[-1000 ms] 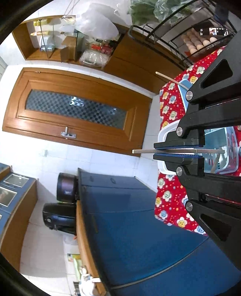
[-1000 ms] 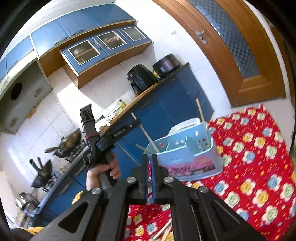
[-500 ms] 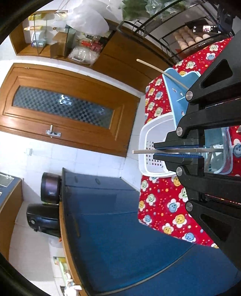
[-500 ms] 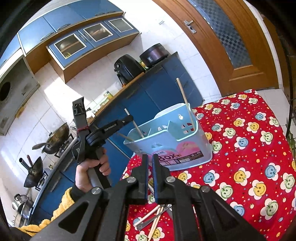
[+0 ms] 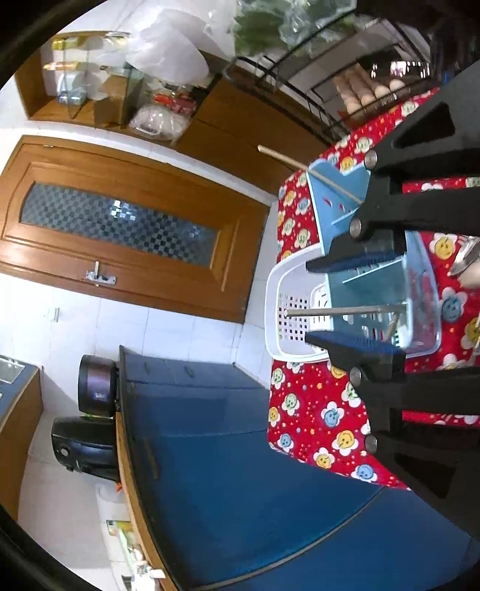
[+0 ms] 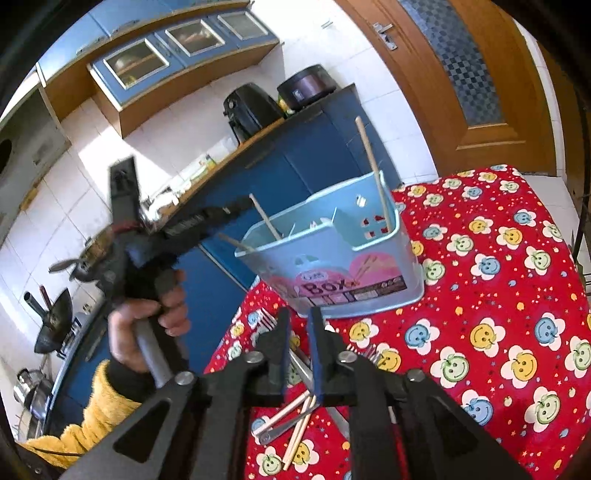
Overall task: Organize utensils
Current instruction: 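Lower the white chopstick into the blue box and open the left tool, then grasp a metal fork from the pile with the right tool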
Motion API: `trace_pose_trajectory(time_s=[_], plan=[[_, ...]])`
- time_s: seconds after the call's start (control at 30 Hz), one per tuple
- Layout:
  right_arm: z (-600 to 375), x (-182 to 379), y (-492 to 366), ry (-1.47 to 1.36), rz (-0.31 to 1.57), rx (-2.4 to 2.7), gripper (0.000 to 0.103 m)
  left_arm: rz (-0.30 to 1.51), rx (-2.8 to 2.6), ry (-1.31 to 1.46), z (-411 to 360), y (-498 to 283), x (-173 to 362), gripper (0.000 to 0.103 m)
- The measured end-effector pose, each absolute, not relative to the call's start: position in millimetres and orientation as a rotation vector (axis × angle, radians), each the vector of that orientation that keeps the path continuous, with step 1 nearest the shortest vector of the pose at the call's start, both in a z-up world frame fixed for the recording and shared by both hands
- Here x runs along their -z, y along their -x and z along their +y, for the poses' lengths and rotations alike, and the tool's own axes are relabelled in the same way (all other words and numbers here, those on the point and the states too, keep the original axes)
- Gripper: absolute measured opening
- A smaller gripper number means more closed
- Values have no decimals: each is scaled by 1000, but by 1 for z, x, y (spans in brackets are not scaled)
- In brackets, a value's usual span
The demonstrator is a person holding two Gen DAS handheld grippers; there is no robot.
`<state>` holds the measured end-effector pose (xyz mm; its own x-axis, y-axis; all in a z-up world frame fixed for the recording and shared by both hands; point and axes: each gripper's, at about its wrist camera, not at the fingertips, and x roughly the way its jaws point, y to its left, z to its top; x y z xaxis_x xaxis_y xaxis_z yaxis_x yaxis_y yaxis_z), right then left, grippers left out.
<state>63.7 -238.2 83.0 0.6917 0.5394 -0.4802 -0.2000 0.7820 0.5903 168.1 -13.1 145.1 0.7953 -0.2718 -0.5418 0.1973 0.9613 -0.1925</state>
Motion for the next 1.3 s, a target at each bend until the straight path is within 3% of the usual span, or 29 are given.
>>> trace_pose_trajectory(time_s=[0.13,0.33,0.93,1.3], plan=[[-224,-77,-67,-479,737,-435,24,584,245,112,-4,-148,-158,39],[-198,-71,-73,-395,778,-442,25,579,203,76,16,-111,-164,39],[-93,-43,-108,-81,911,-487,32,762,-17,115,101,-66,-76,40],[-48,-13,-155,136,1031,-501,32,773,-45,160,126,-53,-60,40]])
